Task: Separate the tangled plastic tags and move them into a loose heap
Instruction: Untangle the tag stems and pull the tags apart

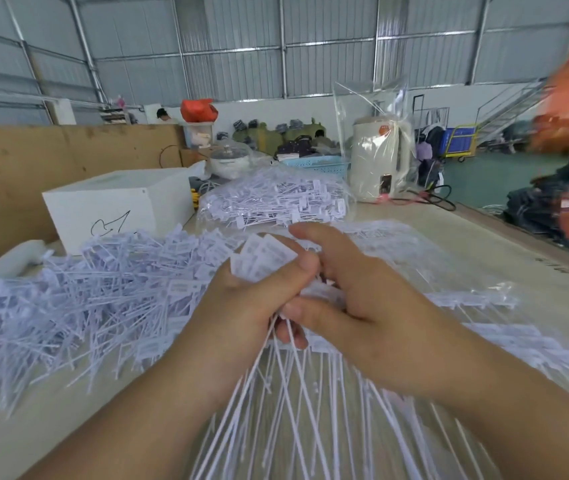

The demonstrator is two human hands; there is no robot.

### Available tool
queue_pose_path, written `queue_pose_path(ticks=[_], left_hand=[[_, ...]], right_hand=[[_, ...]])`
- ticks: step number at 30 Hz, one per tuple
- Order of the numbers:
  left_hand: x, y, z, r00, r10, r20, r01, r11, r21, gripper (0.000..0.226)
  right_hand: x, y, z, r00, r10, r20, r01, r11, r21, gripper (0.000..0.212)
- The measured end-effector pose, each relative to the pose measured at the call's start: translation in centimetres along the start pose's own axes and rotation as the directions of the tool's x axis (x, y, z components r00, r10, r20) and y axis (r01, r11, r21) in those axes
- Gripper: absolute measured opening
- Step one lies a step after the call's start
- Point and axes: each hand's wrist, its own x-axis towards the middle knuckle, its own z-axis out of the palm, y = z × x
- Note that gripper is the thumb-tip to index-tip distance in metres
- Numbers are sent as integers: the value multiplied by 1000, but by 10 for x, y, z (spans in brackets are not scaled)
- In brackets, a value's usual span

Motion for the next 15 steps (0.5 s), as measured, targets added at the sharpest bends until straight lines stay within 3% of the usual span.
queue_pose_path(ticks=[3,6,8,11,15], left_hand=[[-1,0,-1,989,-17,150,1,994,111,14],[1,-3,-1,986,-92,140,75,990,122,12],[3,-4,-3,989,-116,89,111,992,58,14],[7,-1,-6,994,-111,-7,111,994,3,18],[7,0,-6,994,-105,-31,105,994,11,8]], right_hand=[[-1,6,-3,999,47,20,-44,993,-106,74],[-2,5,-1,995,72,63,-59,980,-189,81],[-1,2,-3,994,64,92,-52,991,-125,74],[0,-5,-14,996,57,68,-51,995,-85,28],[0,-6,-22,992,124,-9,-123,966,-226,45]])
